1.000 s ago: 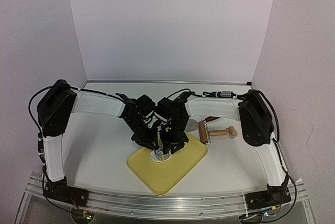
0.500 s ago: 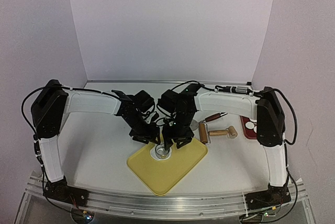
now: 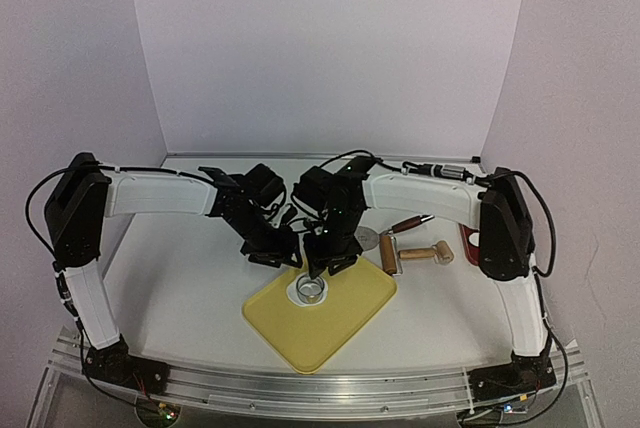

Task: Roll out the dumpling wrappers from the dough

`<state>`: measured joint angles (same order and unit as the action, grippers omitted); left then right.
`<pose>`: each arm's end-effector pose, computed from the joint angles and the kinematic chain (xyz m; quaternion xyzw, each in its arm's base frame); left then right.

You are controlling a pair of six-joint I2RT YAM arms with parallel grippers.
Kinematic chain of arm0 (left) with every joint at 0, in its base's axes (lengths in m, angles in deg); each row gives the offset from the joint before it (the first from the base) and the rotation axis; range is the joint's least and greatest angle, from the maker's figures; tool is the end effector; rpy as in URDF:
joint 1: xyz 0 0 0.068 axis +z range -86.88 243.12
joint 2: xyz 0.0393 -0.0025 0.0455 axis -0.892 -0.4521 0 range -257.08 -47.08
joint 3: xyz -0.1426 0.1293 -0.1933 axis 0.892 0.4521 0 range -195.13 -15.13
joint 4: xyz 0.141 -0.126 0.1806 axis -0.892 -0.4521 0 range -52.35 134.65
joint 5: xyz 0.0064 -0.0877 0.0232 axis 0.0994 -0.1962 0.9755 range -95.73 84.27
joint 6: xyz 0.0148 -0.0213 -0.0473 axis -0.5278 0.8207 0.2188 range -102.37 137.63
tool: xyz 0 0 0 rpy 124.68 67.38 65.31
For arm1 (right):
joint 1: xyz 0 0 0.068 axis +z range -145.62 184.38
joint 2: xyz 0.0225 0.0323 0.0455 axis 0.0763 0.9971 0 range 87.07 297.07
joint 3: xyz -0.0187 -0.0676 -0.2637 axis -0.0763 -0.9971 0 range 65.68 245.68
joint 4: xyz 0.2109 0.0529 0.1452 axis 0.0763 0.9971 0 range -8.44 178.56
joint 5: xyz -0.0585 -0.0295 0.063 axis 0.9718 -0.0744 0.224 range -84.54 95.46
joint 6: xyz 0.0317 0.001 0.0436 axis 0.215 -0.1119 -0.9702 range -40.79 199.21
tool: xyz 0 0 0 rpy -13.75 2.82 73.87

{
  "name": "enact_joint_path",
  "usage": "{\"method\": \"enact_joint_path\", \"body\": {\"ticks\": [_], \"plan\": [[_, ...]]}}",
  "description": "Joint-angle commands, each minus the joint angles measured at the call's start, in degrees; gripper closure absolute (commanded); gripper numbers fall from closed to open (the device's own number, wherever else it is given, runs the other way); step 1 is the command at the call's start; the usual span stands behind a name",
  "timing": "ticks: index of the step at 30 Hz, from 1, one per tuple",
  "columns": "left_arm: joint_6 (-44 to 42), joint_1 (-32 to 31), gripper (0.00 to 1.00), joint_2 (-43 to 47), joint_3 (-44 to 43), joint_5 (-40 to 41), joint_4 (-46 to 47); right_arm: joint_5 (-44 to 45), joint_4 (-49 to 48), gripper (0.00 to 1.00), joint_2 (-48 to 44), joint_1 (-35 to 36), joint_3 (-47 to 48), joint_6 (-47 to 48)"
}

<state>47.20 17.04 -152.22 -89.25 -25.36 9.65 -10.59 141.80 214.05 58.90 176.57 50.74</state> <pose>0.2506 -0.2774 0.1952 0.1734 0.9488 -0.2573 0.0593 0.2568 0.3774 0.2091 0.2378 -0.9541 -0.1819 0.0037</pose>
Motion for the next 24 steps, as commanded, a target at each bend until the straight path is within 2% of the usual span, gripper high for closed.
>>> {"method": "enact_joint_path", "body": {"ticks": [1, 12, 16, 24], "plan": [[0.8, 2.8, 0.44, 1.0, 1.4, -0.9, 0.5, 4.9, 2.1, 0.6, 4.4, -0.2, 5.5, 0.6], [1.5, 6.5, 0.47, 2.6, 5.3, -4.6, 3.0, 5.0, 3.0, 0.65, 8.6, -0.2, 6.7, 2.3], [1.5, 6.5, 0.47, 2.4, 5.9, -5.6, 3.3, 4.8, 2.9, 0.75, 9.3, -0.2, 6.9, 2.9], [2.1, 6.5, 0.48, 2.4, 7.0, -8.2, 5.2, 7.5, 2.9, 0.87, 9.6, 0.8, 7.5, 4.0]]}}
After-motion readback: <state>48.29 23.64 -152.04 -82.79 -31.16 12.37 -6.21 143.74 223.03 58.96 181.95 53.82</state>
